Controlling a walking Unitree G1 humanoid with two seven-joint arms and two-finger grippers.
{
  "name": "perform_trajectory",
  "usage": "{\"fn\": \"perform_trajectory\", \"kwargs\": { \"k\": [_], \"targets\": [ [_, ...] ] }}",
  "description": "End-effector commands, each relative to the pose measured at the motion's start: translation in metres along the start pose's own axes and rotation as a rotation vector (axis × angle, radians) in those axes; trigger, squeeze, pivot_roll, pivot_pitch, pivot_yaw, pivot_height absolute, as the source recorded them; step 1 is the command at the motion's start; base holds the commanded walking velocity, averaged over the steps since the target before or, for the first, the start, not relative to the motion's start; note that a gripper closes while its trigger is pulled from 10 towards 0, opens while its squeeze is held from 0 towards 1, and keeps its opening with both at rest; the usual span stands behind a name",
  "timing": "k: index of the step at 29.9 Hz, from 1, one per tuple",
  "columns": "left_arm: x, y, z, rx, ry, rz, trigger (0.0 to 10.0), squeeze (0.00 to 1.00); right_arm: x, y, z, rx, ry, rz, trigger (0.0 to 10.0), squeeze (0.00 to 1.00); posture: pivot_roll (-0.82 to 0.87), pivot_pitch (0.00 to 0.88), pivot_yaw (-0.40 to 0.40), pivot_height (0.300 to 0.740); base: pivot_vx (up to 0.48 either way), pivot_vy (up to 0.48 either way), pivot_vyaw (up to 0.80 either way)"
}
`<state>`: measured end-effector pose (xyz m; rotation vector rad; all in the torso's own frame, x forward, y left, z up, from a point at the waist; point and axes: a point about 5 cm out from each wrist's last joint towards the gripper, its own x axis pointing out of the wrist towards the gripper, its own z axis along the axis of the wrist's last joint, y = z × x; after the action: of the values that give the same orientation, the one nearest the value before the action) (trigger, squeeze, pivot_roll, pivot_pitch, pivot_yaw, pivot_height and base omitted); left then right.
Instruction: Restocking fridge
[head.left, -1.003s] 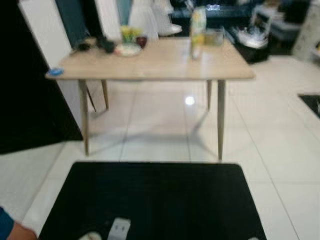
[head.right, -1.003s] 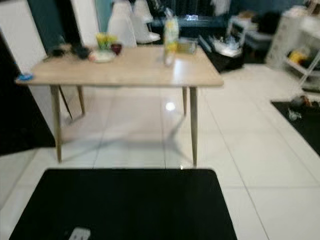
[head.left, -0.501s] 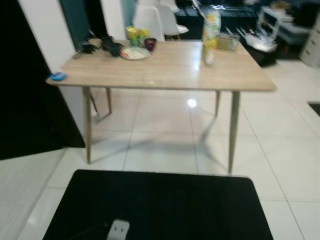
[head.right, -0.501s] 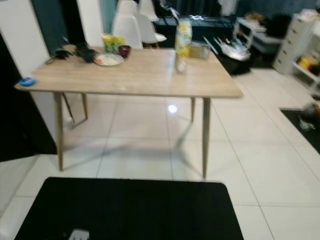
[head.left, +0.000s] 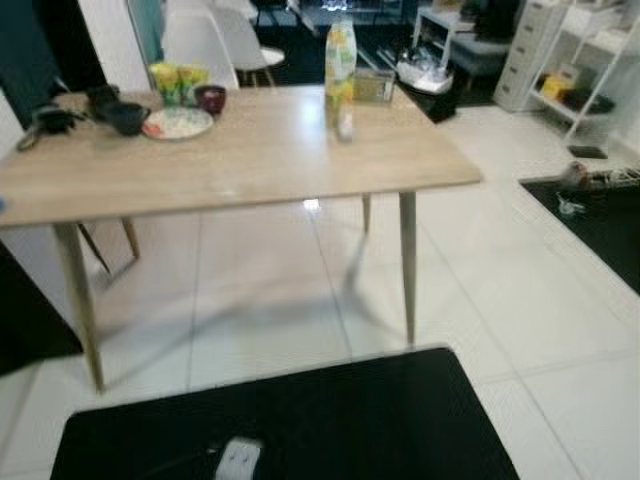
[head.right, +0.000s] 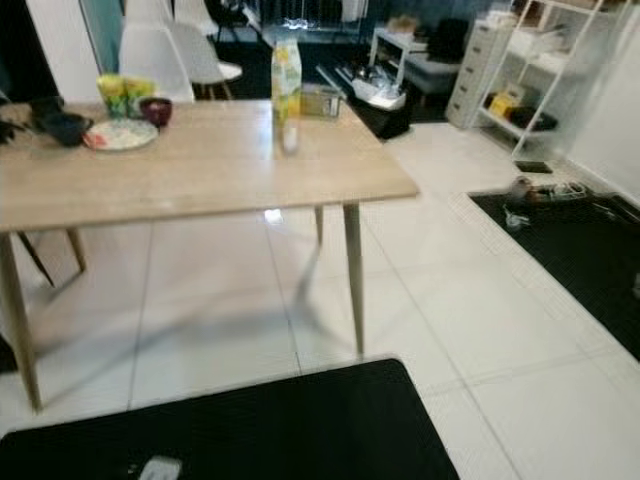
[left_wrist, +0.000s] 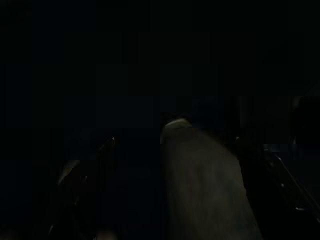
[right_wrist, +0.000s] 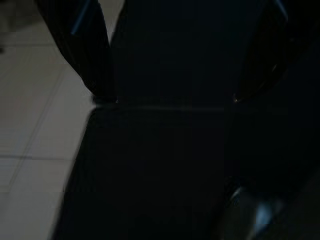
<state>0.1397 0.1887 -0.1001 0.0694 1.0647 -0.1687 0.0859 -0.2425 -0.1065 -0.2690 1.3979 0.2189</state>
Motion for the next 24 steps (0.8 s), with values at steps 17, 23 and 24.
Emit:
{"fn": "perform_trajectory", "kwargs": {
  "k": [17,23,24],
  "targets": [
    [-0.0028,0.0015,-0.0140,-0.005,0.051,0.003,10.0,0.00,0.0017,0.0055,0.0109,-0.010,-0.034,-0.001,10.0,0.00,0.02,0.000,-0.049,0.740,0.343,0.000,0.00],
    [-0.0026,0.0016,-0.0132,-0.008,0.049,0.006,10.0,0.00,0.0018,0.0059,0.0111,-0.008,-0.035,-0.003,10.0,0.00,0.02,0.000,-0.048,0.740,0.341,0.000,0.00],
    [-0.0026,0.0016,-0.0132,-0.009,0.048,0.006,10.0,0.00,0.0018,0.0060,0.0111,-0.008,-0.035,-0.002,10.0,0.00,0.02,0.000,-0.048,0.740,0.341,0.000,0.00]
  ]
}}
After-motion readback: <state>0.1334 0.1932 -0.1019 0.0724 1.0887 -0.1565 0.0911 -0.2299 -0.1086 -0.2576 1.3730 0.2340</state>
